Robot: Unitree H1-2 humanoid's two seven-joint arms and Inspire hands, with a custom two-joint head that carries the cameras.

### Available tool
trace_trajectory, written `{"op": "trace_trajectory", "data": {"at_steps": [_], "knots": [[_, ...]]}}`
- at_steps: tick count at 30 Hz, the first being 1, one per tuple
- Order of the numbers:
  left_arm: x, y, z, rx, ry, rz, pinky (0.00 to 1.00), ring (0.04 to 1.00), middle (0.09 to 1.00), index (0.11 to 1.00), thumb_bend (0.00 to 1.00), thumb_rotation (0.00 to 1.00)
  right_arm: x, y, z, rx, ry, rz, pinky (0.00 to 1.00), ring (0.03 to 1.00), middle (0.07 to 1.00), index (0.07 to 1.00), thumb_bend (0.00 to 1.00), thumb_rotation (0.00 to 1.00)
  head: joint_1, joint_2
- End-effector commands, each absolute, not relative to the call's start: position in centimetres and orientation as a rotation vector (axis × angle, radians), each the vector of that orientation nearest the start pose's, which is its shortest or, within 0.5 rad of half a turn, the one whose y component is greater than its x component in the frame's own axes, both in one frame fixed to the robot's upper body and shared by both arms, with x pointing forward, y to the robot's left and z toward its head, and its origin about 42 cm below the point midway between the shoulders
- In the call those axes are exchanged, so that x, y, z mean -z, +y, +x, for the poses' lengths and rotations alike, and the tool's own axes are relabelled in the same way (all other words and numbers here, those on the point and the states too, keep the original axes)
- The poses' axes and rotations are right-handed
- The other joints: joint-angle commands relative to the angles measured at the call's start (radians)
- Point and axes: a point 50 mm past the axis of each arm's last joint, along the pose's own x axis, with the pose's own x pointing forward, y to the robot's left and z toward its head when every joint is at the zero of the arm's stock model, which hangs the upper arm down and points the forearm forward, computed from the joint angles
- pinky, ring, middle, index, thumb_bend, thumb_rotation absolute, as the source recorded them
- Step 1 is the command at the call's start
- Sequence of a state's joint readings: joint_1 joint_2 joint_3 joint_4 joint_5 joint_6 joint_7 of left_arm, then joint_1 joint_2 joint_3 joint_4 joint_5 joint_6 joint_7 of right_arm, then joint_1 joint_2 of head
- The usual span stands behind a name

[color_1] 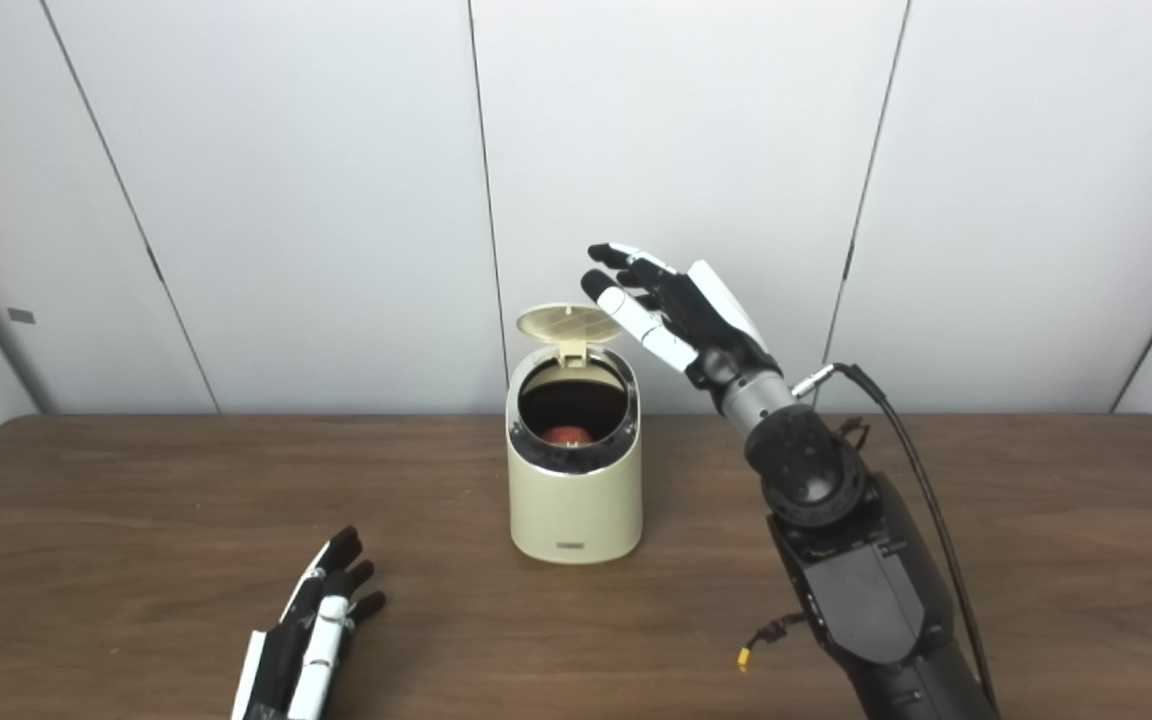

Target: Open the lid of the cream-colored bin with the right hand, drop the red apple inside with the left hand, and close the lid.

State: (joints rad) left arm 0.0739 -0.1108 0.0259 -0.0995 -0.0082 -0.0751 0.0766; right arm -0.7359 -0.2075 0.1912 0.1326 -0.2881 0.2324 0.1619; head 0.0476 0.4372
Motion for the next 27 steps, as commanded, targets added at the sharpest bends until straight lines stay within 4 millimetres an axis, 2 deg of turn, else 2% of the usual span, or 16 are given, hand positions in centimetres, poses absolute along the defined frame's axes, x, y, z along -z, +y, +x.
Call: {"op": "trace_trajectory", "data": {"at_steps": [1,8,11,20,27], "knots": [[-9.5,18.4,25.5,-0.141,-0.059,-0.158,0.82,0.903,0.942,0.929,0.54,0.75,-34.9,-15.0,46.6,-0.299,-0.491,-0.632,0.85,0.895,0.886,0.812,0.49,1.0,0.001,0.0],[-9.5,18.3,25.6,-0.142,-0.064,-0.177,0.8,0.889,0.939,0.934,0.52,0.79,-34.2,-14.3,44.8,-0.345,-0.492,-0.743,0.99,0.995,0.931,0.757,0.52,1.0,-0.006,0.003],[-9.6,18.3,25.6,-0.144,-0.064,-0.174,0.78,0.889,0.941,0.939,0.52,0.82,-34.1,-14.6,43.9,-0.348,-0.492,-0.806,0.99,1.0,0.983,0.709,0.53,1.0,-0.008,0.008],[-9.5,18.5,25.6,-0.143,-0.064,-0.165,0.79,0.891,0.931,0.931,0.53,0.84,-34.3,-16.3,42.0,-0.338,-0.477,-0.85,0.99,1.0,1.0,0.699,0.55,1.0,-0.007,0.015],[-9.6,18.5,25.6,-0.141,-0.066,-0.161,0.79,0.888,0.927,0.924,0.54,0.83,-33.7,-17.4,41.9,-0.336,-0.464,-0.845,1.0,1.0,0.999,0.708,0.54,1.0,-0.007,0.017]]}}
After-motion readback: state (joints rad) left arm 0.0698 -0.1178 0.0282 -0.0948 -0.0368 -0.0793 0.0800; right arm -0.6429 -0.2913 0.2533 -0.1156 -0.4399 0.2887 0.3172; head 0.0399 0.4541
